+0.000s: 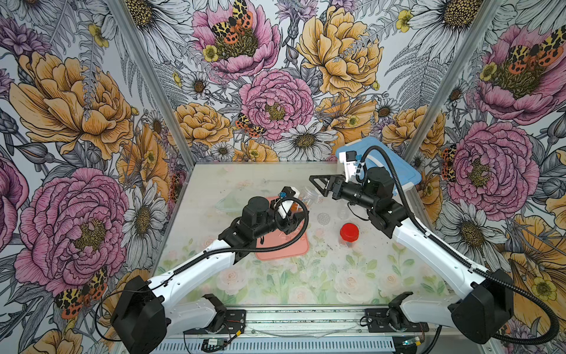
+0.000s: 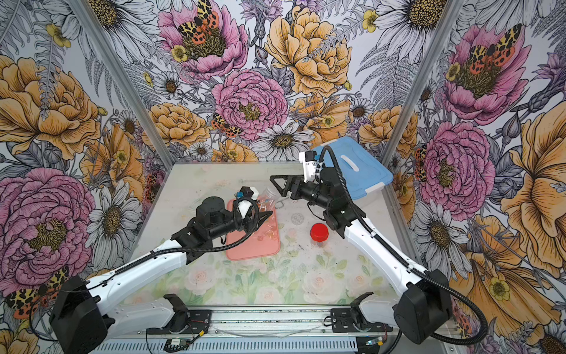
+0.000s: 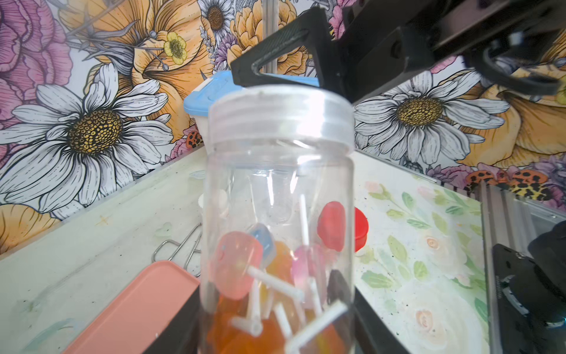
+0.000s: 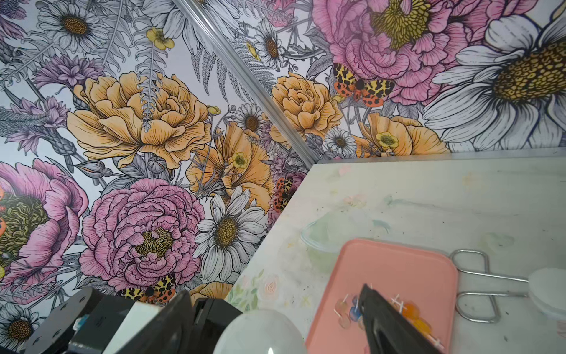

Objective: Pour the candies out of the jar
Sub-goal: Unscrew the lid from the jar.

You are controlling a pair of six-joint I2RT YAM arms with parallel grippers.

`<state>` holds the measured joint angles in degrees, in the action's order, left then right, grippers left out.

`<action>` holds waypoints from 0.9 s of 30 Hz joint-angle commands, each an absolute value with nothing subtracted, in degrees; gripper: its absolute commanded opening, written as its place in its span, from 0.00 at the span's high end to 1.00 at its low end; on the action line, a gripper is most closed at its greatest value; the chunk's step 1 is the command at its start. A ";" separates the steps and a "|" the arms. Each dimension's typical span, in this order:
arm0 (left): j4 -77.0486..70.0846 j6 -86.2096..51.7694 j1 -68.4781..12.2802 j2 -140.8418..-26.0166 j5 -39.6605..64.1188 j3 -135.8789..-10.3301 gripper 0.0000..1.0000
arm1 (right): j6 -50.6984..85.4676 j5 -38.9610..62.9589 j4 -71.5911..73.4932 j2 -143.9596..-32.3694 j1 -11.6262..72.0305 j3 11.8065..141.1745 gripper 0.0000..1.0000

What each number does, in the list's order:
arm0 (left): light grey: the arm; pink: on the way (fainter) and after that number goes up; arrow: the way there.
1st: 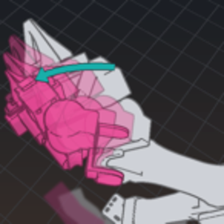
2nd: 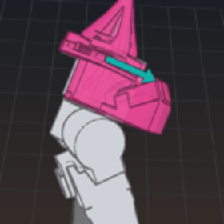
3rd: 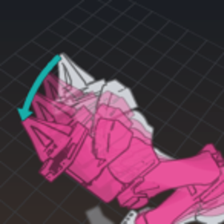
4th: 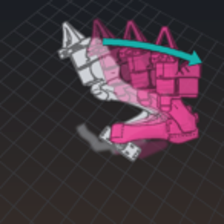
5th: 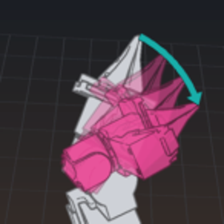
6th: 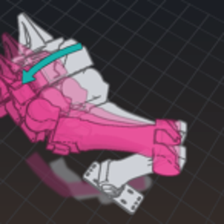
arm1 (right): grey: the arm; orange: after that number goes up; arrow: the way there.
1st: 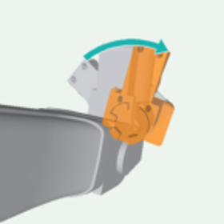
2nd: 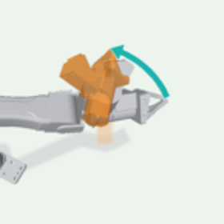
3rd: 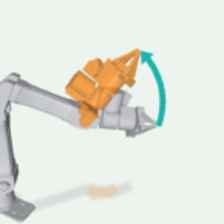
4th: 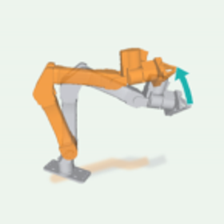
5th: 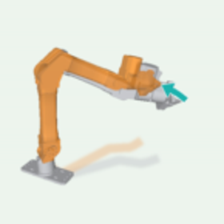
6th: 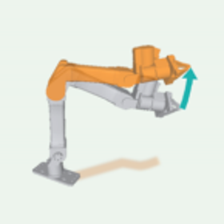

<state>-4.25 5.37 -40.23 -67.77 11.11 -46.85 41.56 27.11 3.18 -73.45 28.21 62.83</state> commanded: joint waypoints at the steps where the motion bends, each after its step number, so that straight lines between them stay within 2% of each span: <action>1: -4.11 7.86 -40.87 -68.45 4.27 -49.07 1.00 | 42.41 23.71 1.75 -74.48 30.02 64.02 0.13; 14: -3.99 8.18 -41.77 -68.09 1.32 -48.83 1.00 | 43.15 21.09 0.87 -78.66 33.22 64.23 0.21; 22: -4.02 8.21 -42.01 -68.20 0.91 -48.76 1.00 | 43.91 21.01 2.60 -79.15 33.52 63.72 0.35; 27: -4.08 7.99 -41.83 -68.01 2.23 -48.72 1.00 | 43.13 22.71 4.31 -79.03 33.50 63.48 0.55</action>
<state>-2.55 7.53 -41.52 -68.73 2.26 -46.98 43.79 22.31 1.61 -78.59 33.36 62.83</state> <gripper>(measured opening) 0.568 0.533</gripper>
